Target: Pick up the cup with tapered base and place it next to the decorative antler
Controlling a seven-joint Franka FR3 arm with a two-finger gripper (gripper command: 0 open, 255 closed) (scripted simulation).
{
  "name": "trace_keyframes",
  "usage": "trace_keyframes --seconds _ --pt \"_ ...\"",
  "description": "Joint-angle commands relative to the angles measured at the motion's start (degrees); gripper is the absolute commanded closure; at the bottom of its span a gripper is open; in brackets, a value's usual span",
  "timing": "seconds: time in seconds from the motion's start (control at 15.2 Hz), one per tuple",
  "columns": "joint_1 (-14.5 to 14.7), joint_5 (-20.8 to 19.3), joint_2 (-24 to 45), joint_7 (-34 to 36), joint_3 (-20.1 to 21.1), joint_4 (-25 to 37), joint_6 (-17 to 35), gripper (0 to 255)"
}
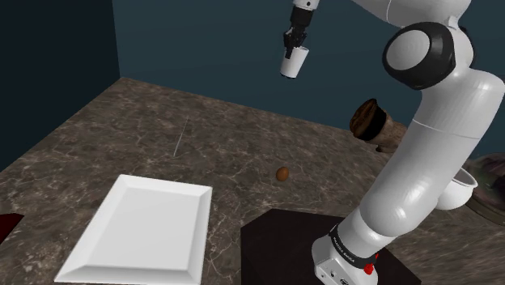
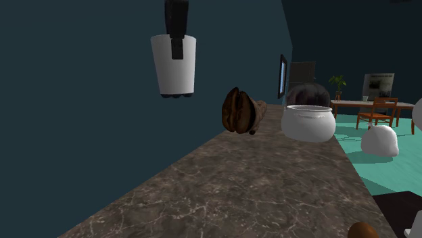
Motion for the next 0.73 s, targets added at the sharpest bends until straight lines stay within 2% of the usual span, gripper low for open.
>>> trace_keyframes --seconds 0.0,0.4,0.66 --pt "0.05 0.03 0.57 -0.05 0.03 2.35 -1.79 255" --pt "-0.22 0.32 3.87 -0.76 -0.06 12.09 -8.21 255" --pt "-0.57 0.62 7.42 -1.36 -0.14 20.96 -13.50 255"
